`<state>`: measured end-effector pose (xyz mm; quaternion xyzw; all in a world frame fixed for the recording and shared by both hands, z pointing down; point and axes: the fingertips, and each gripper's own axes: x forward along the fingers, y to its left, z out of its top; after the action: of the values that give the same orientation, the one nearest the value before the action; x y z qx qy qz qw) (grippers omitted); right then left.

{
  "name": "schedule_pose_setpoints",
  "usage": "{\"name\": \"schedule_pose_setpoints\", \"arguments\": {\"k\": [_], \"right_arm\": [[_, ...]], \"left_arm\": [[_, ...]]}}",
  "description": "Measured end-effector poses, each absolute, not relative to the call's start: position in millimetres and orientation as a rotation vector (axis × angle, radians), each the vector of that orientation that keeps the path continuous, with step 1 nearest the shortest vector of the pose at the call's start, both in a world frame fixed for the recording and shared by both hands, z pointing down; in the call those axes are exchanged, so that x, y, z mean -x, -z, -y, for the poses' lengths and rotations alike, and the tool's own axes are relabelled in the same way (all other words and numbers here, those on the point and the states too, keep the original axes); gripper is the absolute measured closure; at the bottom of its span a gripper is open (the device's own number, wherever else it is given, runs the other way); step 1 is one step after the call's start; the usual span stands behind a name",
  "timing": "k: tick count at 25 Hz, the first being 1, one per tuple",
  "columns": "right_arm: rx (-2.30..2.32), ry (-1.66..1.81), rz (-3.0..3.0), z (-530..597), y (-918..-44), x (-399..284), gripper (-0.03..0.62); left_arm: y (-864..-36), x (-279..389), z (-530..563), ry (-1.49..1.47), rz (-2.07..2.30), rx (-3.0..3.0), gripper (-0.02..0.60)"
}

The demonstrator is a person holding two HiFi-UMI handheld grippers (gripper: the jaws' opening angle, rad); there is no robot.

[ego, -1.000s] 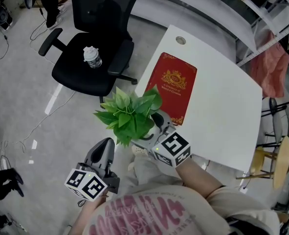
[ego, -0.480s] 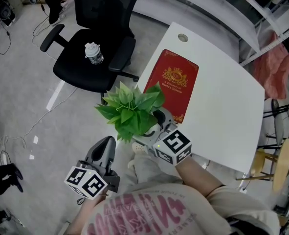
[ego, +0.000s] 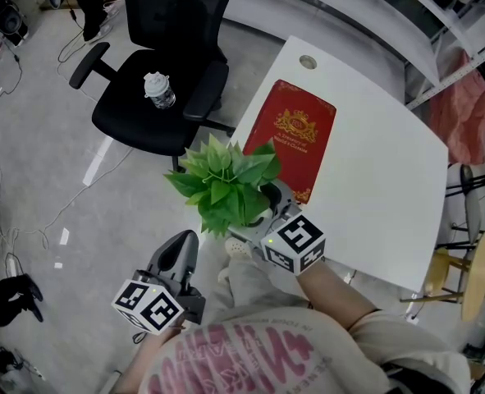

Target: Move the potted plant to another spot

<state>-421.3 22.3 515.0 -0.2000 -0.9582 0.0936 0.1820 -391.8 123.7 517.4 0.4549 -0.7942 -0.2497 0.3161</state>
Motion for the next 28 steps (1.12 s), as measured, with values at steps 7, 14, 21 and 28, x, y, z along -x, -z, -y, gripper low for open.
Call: {"name": "schedule_pose_setpoints", "arguments": {"k": [7, 14, 21, 28], "right_arm": [[0.588, -0.242, 2.708, -23, -515, 422, 0.095], [0.609, -0.204, 2.703, -23, -516, 423, 0.096], [0.614, -0.183, 2.696, -23, -518, 424, 0.097], [0.615, -0.195, 2.701, -24, -519, 421, 0.097]], "left_arm": [[-525, 394, -124, 0.663, 2.085, -1.156, 0.578], [-527, 395, -124, 0.671, 2.072, -1.136, 0.578], [-529, 395, -120, 0.676, 2.054, -1.134, 0.578], [-531, 391, -119, 0.675, 2.048, -1.142, 0.578]]}}
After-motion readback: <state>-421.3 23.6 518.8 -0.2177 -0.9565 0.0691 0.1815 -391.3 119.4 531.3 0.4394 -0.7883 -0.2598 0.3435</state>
